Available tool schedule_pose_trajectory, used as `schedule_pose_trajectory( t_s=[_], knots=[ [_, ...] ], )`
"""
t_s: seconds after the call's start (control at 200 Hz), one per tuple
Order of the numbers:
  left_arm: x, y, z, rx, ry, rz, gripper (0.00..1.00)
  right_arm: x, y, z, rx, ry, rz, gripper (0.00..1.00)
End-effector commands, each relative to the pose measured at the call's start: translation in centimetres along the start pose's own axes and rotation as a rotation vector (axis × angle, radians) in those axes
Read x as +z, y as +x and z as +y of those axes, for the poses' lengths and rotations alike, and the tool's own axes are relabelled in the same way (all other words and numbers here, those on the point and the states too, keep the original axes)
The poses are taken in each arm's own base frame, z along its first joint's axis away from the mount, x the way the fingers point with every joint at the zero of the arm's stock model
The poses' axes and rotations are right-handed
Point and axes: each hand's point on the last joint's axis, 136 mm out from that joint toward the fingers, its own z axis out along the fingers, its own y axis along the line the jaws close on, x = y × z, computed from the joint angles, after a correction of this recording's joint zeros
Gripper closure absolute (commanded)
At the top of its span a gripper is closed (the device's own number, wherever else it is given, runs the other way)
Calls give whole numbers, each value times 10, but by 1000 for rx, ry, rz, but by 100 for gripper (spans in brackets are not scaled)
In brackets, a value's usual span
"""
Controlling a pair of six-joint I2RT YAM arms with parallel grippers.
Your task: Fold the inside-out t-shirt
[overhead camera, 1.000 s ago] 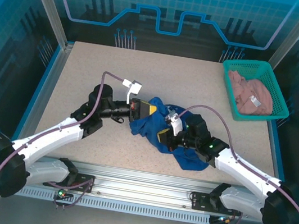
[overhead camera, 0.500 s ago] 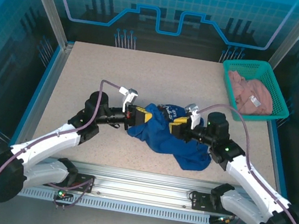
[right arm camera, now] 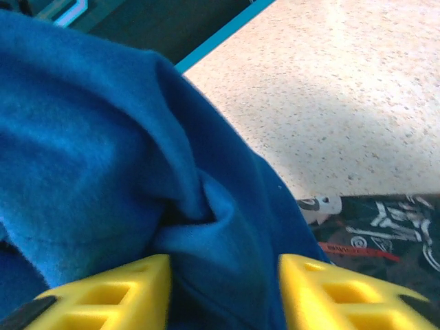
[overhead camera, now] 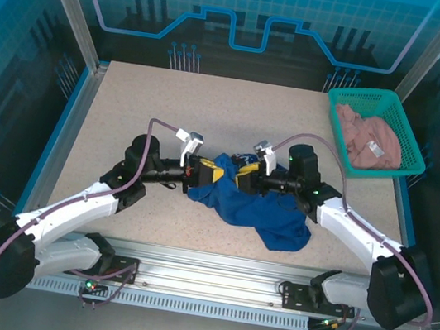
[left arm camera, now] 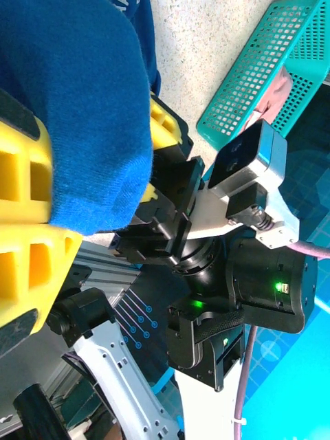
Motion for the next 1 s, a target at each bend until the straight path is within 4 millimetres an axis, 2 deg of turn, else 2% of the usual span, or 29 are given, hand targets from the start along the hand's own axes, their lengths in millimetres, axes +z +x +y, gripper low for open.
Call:
schedule_pose_trajectory(
  t_s=[0.0,0.04,0.09,0.295,0.395,0.52,0.59,0.71,0.815,0.995],
  knots=[
    [-5,-6,3,31,-34,-30,100,-2,-18,15,-53,-34,-40,83],
    [-6,-4,10,19,-73,-33,100,-8,-21,15,-69,-9,-56,93],
    [-7,-1,19,2,-120,-32,100,-18,-25,17,-89,26,-81,100],
    [-15,13,46,-34,-267,-13,99,-45,-31,31,-129,70,-118,100],
    [-22,18,63,-43,-370,1,93,-52,-30,34,-142,93,-116,100],
    [-31,20,72,-29,-456,14,77,-55,-31,35,-141,98,-109,100],
    [-37,18,71,-9,-488,14,64,-54,-30,35,-137,97,-100,100],
    [-42,13,61,58,-527,20,50,-52,-30,32,-136,105,-88,100],
    [-40,10,46,122,-539,42,44,-51,-33,31,-129,107,-94,100],
    [-26,-1,8,168,-489,48,39,-49,-33,26,-121,126,-91,100]
  ],
)
